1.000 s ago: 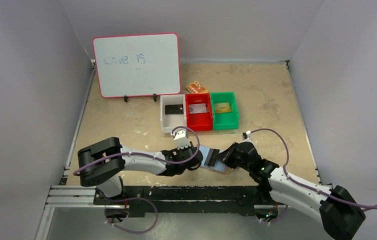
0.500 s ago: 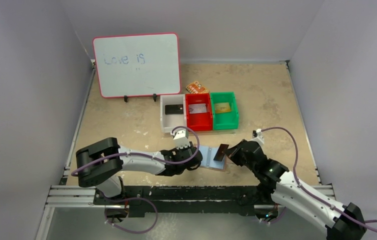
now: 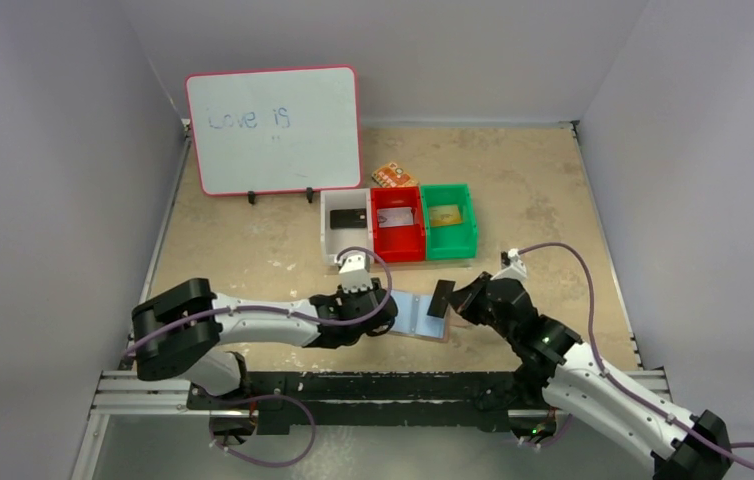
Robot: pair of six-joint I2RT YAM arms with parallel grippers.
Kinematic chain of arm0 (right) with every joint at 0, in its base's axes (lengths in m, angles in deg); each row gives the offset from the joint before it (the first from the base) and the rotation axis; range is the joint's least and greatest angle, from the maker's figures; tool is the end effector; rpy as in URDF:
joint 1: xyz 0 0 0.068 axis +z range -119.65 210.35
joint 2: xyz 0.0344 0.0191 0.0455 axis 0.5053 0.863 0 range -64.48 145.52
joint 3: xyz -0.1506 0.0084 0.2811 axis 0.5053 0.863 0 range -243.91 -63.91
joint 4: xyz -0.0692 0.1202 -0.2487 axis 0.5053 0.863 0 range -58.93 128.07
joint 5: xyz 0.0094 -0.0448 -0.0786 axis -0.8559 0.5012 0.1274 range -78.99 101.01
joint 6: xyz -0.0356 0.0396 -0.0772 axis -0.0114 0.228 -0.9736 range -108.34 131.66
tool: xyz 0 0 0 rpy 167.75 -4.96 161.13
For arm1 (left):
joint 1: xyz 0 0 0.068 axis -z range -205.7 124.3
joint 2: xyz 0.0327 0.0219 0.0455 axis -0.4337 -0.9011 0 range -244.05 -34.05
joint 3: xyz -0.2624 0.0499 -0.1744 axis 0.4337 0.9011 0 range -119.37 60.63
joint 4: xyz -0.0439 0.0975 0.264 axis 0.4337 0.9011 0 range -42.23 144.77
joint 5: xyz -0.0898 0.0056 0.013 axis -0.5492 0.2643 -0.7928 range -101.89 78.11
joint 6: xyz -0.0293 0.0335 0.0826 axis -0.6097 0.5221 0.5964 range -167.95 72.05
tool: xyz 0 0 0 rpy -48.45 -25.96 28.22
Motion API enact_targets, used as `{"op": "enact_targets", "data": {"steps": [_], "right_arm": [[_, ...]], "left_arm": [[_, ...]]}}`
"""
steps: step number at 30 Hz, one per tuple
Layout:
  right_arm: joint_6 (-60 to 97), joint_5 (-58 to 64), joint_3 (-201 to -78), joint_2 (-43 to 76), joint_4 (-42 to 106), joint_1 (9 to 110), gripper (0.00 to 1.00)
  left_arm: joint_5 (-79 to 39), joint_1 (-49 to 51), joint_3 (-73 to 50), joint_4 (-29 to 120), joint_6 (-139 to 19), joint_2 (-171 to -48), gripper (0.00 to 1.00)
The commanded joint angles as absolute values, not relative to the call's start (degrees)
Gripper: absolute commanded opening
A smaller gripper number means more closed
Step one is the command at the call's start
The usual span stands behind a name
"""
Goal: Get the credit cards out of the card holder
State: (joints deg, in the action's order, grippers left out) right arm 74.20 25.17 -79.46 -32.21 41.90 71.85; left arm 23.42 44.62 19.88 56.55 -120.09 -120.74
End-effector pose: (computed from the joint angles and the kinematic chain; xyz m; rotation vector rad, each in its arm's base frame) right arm 0.1416 0.0975 0.1875 0.5510 2.0814 0.8621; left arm 0.1523 -0.2804 0.1555 -0.2731 2.3296 -0.4635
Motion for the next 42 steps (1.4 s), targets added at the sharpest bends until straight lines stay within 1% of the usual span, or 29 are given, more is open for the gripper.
{"op": "enact_targets", "data": {"steps": [1, 5, 9, 12, 15, 17, 19, 25, 27, 29, 33, 36, 39, 42], "right_arm": [[67.48, 22.04, -82.01, -34.07, 34.59, 71.75, 0.00], [64.72, 18.14, -81.43, -34.34, 30.39, 71.75, 0.00], [62.56, 14.07, -80.52, -33.79, 24.87, 71.75, 0.00], [61.53, 11.46, -79.72, -33.03, 20.53, 71.75, 0.00], [61.18, 9.34, -79.26, -31.61, 16.13, 71.75, 0.00], [61.48, 8.05, -78.84, -30.37, 13.72, 71.75, 0.00], [61.82, 6.39, -78.35, -29.00, 11.06, 71.75, 0.00], [62.29, 3.96, -78.00, -23.45, 6.00, 71.68, 0.00], [62.40, 2.73, -78.42, -21.48, 4.83, 71.66, 0.00], [62.67, 0.17, -78.60, -19.06, 2.39, 71.28, 0.00], [63.59, -7.14, -78.33, -13.93, -5.80, 70.25, 0.00], [63.82, -10.39, -78.93, -11.40, -8.85, 69.69, 0.00], [63.31, -12.47, -79.52, -10.68, -10.04, 68.98, 0.00], [60.62, -13.69, -81.63, -10.04, -6.54, 68.70, 0.00]], "left_arm": [[24.78, 40.94, 18.74, 58.24, -115.53, -115.18, 0.43], [20.78, 34.91, 20.72, 58.05, -112.82, -109.80, 0.45], [16.44, 31.26, 23.14, 54.99, -109.19, -103.48, 0.57], [11.02, 25.80, 24.81, 54.98, -107.56, -99.97, 0.61], [5.38, 18.66, 30.03, 51.94, -108.59, -95.43, 0.67], [-1.27, 14.64, 33.91, 47.93, -109.71, -92.47, 0.67], [-4.01, 13.51, 35.57, 46.79, -110.19, -90.13, 0.67], [-3.31, 13.44, 35.28, 50.32, -110.29, -86.53, 0.68], [-2.86, 13.49, 35.43, 50.32, -111.31, -86.07, 0.66], [-4.93, 13.50, 36.57, 45.77, -112.47, -86.07, 0.65], [-16.31, 13.58, 39.82, 28.69, -115.09, -90.44, 0.63], [-21.98, 14.05, 41.51, 19.05, -116.60, -92.66, 0.61], [-24.83, 14.16, 42.62, 13.95, -116.94, -92.57, 0.62], [-27.20, 14.19, 42.59, 12.64, -116.12, -92.33, 0.62]]}}
